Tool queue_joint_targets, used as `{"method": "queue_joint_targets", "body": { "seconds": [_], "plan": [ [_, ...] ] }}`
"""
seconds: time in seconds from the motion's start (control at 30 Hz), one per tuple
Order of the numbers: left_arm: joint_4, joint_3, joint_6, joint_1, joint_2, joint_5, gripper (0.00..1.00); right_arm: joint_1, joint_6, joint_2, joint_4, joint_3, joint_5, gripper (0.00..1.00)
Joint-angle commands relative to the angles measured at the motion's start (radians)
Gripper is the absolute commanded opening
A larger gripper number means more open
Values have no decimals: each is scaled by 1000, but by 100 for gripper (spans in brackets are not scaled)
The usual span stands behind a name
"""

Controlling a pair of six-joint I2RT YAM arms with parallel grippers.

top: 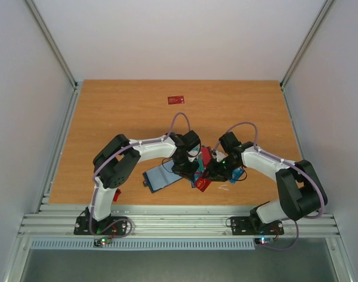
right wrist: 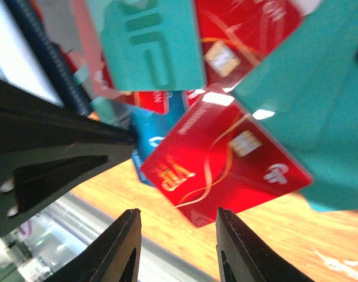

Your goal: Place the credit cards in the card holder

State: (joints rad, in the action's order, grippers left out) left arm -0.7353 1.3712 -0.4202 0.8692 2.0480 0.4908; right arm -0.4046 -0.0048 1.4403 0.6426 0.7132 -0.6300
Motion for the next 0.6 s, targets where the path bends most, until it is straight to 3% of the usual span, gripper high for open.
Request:
{"method": "queue_joint_targets", "body": {
  "seconds": [0.0, 0.27, 0.57],
  "plan": [
    [45, -41, -26, -1, -55, -113, 1, 14, 46, 58, 39, 55, 124, 36],
    [83, -152, -90, -1, -201, -150, 2, 14, 60, 177, 88, 175, 262, 34],
    [140, -269, -160, 9, -307, -169, 2, -41, 21, 265, 86, 190, 248, 31]
  ]
}}
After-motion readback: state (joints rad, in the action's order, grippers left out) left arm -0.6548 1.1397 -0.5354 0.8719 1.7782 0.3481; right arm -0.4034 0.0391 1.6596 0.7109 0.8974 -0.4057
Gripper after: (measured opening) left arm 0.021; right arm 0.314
